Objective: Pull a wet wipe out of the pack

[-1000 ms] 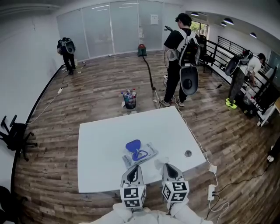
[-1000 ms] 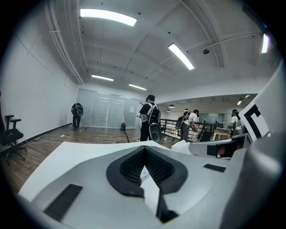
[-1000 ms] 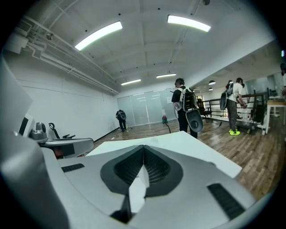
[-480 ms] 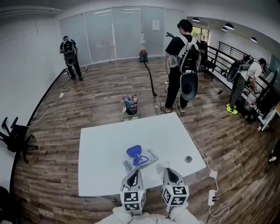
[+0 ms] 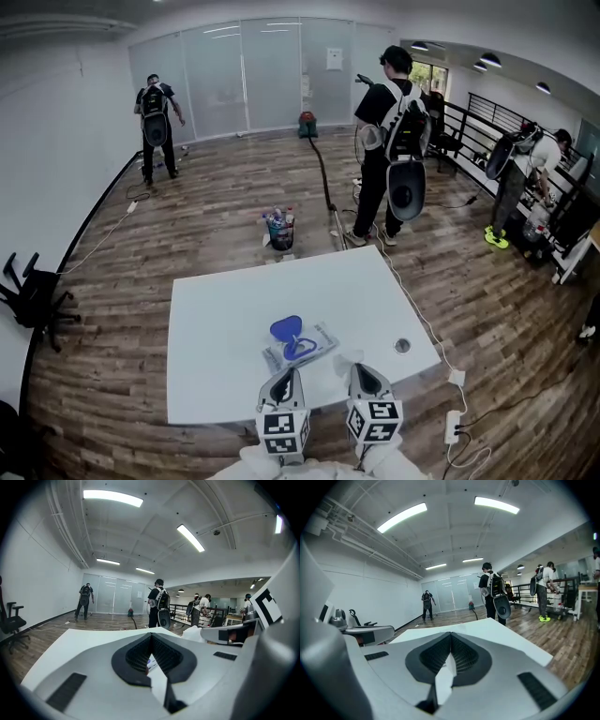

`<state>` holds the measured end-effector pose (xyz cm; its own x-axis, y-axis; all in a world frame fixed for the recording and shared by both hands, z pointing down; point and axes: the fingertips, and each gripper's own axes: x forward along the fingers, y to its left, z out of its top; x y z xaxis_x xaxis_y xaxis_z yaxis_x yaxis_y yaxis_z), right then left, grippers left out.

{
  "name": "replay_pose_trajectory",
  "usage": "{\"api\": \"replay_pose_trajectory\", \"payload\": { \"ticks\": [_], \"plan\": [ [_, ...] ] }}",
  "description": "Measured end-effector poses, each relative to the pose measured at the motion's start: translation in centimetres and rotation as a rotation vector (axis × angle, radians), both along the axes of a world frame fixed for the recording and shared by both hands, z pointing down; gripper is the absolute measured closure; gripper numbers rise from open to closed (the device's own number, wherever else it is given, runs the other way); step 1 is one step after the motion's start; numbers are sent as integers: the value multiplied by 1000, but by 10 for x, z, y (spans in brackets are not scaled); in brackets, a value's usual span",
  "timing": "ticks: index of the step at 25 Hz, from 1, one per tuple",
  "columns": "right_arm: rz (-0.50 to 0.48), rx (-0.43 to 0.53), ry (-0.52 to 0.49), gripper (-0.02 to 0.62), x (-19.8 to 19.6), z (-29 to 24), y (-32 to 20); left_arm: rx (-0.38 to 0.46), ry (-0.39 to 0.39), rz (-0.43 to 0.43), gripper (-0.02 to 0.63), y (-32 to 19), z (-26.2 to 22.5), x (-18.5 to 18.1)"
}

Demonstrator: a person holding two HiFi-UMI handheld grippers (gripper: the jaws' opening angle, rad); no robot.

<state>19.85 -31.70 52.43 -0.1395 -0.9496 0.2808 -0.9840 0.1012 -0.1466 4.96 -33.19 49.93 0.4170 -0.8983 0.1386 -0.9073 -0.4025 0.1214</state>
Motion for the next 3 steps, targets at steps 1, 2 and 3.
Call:
{"api": "replay_pose_trajectory", "payload": {
  "ticks": [1, 2, 3],
  "plan": [
    [0, 0, 1, 584, 1, 0, 0, -1, 1, -1, 606, 0, 0, 0],
    [-1, 1, 2, 584, 1, -1, 1, -1, 2, -2, 606, 0, 0, 0],
    [-1, 2, 3, 584, 2, -1, 1, -1, 2, -3, 606, 0, 0, 1]
  ]
}}
